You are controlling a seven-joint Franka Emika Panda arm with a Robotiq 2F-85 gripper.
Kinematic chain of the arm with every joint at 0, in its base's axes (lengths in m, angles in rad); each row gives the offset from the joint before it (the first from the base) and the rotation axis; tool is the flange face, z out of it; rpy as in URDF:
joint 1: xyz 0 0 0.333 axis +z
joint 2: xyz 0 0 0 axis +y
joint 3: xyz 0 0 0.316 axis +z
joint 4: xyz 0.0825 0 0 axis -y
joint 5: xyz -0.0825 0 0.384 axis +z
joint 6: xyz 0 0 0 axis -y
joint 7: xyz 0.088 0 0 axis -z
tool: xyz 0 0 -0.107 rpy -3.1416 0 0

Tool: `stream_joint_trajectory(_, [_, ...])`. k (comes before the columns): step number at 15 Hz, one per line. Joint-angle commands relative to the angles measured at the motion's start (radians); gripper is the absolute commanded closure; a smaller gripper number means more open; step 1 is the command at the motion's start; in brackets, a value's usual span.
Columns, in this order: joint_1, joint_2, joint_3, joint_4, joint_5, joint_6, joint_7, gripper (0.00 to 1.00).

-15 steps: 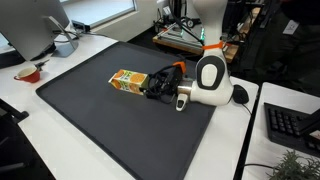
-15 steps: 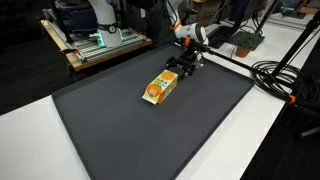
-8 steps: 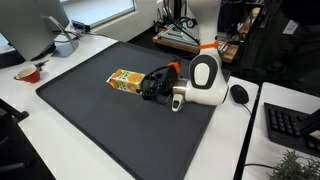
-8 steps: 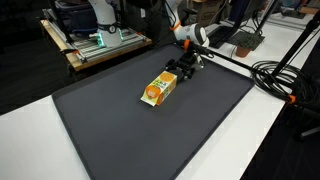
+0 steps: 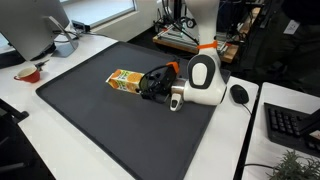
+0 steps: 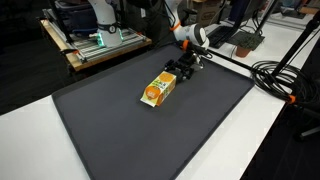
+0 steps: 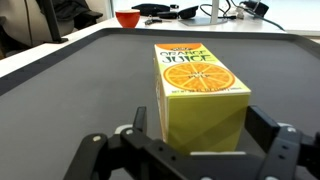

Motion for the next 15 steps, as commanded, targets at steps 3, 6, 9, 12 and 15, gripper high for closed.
stream_joint_trajectory(3, [-0.017,-0.007,-0.004,-0.037,0.004,0.0,-0.001,0.0])
stream_joint_trajectory(6, [-0.02,-0.002,-0.004,-0.03,0.023,-0.019,0.006,0.0])
stream_joint_trajectory(9, [-0.03,-0.012,-0.005,-0.04,0.014,-0.012,-0.003,0.0])
stream_joint_trajectory(12, [-0.03,-0.028,0.001,-0.073,0.008,-0.015,-0.041,0.0])
stream_joint_trajectory(15, [-0.027,-0.033,0.01,-0.091,0.015,-0.018,-0.056,0.0])
